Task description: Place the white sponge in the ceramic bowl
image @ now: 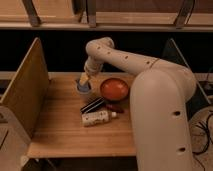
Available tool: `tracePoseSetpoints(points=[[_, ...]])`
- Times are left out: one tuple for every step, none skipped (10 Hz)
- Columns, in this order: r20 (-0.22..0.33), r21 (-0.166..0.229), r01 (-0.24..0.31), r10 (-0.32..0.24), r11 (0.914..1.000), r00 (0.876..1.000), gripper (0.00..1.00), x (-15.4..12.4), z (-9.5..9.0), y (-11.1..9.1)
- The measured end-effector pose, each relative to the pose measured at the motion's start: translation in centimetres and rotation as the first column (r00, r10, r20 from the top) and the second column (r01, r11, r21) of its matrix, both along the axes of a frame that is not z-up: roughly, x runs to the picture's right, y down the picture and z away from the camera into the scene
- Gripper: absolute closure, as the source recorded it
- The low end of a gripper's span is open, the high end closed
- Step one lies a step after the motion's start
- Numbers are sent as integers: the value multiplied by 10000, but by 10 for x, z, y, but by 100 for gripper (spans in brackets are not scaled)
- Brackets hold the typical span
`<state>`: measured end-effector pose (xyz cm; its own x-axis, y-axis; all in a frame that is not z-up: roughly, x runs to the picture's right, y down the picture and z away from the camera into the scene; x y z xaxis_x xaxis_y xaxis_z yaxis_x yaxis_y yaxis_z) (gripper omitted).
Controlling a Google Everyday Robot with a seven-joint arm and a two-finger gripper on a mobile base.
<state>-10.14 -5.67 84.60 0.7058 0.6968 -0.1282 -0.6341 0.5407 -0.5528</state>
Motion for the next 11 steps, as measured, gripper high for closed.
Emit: tracePoseSetpoints(points=[[51, -53, 115, -114, 9999, 9999, 35, -2, 5, 1], [140, -72, 151, -150, 9999, 9998, 35, -6, 9, 1], [269, -95, 165, -162, 9998, 9995, 35, -10, 14, 1], [387, -106, 181, -176, 9998, 9991, 35, -15, 17, 1], [552, -119, 216, -209, 9997, 9983, 35, -22, 20, 2], [673, -125, 219, -211, 9997, 9975, 35, -27, 23, 2], [791, -178, 191, -176, 9997, 9967, 35, -30, 25, 3], [899, -262, 169, -145, 9995, 9958, 35, -33, 27, 6], [1067, -354, 142, -103, 9993, 9942, 35, -38, 27, 9], [1194, -419, 140, -89, 9990, 9928, 37, -43, 28, 12], [1263, -434, 134, -78, 9990, 9920, 45, -44, 29, 13]])
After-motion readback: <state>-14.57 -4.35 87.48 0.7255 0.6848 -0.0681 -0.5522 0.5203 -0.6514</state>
